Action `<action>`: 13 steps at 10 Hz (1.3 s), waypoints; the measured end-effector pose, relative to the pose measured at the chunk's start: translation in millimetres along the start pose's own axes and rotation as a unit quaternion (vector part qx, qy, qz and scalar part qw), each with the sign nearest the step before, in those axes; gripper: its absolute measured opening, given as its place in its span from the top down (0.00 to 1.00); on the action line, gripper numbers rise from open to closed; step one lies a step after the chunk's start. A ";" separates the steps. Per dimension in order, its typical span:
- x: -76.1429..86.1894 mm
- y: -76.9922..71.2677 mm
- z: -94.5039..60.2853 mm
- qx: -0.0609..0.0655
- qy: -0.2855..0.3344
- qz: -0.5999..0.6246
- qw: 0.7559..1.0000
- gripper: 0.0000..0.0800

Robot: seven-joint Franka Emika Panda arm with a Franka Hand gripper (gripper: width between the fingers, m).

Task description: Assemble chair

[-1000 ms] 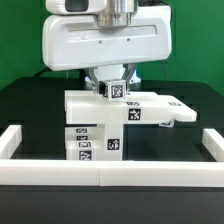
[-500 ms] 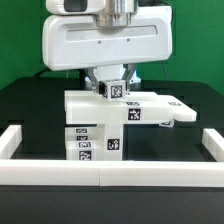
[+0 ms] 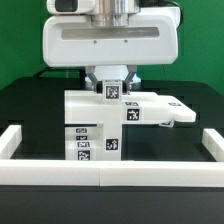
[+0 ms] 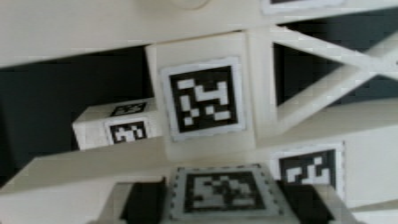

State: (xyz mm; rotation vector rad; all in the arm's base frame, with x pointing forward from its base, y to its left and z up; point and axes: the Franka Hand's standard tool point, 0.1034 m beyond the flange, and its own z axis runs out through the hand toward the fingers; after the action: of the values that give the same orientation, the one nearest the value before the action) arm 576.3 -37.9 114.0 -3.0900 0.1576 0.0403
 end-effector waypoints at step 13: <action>0.0 -5.5 0.9 0.003 -0.001 0.394 0.919 0.64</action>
Offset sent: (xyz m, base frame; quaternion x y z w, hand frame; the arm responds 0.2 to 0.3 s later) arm 0.0000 0.0000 0.0000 0.0000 0.0000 0.1938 0.9810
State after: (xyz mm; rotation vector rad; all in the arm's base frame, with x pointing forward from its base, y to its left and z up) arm 576.8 -32.4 113.3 -2.7855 1.3660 0.0694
